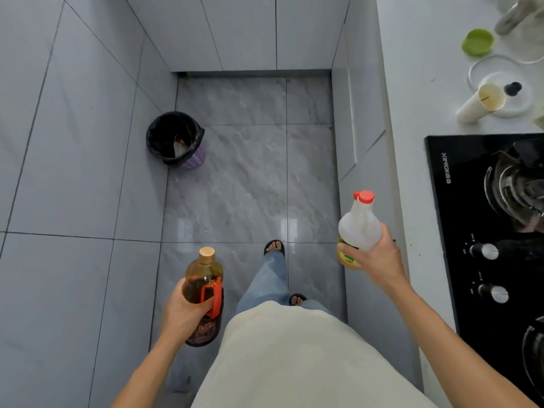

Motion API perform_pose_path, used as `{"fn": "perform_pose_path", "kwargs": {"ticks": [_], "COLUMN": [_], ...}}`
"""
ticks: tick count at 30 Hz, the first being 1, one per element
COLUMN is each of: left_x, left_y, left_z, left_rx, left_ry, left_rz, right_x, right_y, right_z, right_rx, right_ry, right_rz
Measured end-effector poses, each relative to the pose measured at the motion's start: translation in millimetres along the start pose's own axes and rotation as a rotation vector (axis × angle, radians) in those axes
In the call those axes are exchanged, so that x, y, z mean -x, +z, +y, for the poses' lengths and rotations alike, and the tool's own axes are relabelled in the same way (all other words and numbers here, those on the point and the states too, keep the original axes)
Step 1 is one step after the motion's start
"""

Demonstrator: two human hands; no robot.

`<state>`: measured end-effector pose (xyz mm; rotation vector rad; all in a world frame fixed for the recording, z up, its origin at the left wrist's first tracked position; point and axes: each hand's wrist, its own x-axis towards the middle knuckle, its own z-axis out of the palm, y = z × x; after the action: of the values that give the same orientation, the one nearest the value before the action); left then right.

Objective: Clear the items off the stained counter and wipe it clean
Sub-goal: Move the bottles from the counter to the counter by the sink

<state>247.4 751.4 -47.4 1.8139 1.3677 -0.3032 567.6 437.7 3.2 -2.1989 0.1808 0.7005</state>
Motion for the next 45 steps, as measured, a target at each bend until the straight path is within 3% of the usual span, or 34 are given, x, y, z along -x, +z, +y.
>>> {"fn": "perform_pose_path", "kwargs": {"ticks": [13,20,35,45], "left_x": [-164.5,-233.0,-330.2,-448.9], "left_y": [-22.8,-20.4,-60.8,-88.7], "left_z": [238.5,344.5,401.6,515.1], "left_rx": [0.029,0.011,-0.094,-0.123], "left_ry": [0.208,0.257,0.092,0.154], "left_rz": [-0.058,-0.077,-0.052,-0.121], "right_x": [-59.4,-140.8,-357.7,-429.2], "right_y": [-15.4,-21.7,-18.7,-1.4], "right_z": [-32.3,-65.1,-272.8,-340.1], "right_rx": [-0.013,0.013,-0.082,-0.065], "right_ry": [0.224,0.255,0.016,0.105], "right_rz": [0.133,0.114,0.089,0.103]}}
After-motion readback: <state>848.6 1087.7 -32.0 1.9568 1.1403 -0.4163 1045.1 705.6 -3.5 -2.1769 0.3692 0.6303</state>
